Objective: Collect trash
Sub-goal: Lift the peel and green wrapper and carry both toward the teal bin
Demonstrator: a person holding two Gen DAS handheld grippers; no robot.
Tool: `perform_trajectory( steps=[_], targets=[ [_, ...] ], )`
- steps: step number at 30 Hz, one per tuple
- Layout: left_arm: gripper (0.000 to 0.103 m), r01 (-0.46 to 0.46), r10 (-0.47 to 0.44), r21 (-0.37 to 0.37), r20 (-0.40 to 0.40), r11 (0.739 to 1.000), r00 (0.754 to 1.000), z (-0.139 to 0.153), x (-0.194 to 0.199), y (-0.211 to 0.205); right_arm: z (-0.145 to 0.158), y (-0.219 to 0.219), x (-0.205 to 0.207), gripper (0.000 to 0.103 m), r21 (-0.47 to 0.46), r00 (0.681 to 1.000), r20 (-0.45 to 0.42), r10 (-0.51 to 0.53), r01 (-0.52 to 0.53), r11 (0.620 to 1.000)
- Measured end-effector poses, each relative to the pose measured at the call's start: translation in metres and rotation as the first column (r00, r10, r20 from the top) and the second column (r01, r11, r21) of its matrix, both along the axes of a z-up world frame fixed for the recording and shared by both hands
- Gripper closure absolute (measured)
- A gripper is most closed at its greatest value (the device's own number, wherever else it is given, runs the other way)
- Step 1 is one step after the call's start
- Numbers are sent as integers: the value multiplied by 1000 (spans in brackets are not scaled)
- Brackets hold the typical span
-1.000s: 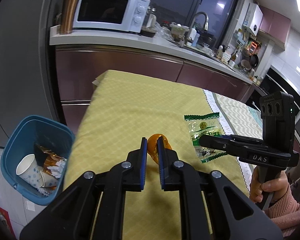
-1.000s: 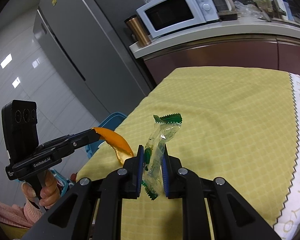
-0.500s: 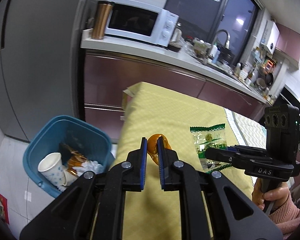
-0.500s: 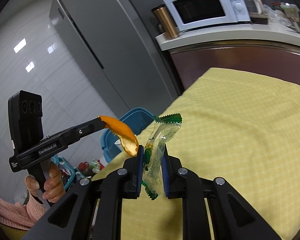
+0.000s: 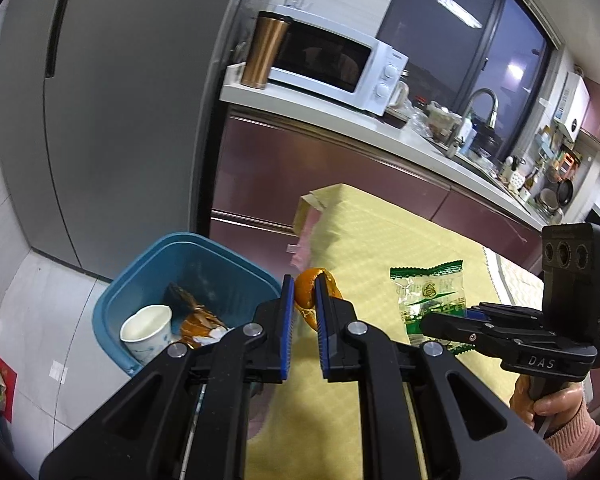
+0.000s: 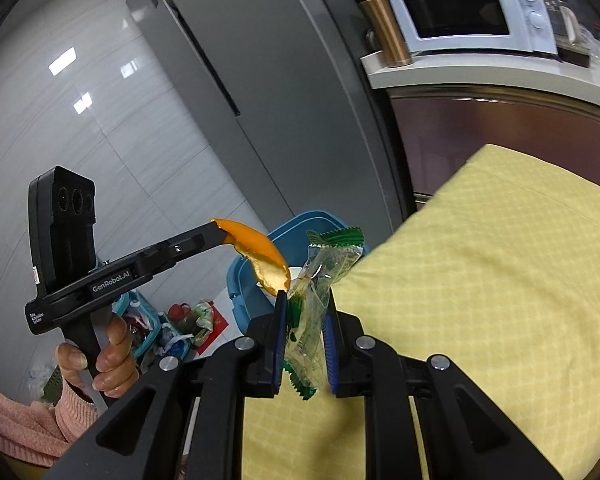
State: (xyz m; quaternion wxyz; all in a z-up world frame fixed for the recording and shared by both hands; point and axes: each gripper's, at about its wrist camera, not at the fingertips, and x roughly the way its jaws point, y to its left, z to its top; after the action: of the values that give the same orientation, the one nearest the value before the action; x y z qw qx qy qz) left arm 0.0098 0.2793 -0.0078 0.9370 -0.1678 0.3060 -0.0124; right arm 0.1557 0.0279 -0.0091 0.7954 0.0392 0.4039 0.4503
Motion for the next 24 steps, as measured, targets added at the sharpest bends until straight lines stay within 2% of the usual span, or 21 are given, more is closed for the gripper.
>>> perform_trajectory(
  steps=[12, 24],
  targets=[
    [92, -76, 76, -8, -31, 997, 997, -15, 1, 27, -5, 46, 10, 88, -10, 998, -17, 66, -66, 998],
    [92, -116, 115, -12, -58, 993, 992, -30, 6, 43, -18, 71, 19, 88, -29, 995, -48, 85, -86, 996]
  ],
)
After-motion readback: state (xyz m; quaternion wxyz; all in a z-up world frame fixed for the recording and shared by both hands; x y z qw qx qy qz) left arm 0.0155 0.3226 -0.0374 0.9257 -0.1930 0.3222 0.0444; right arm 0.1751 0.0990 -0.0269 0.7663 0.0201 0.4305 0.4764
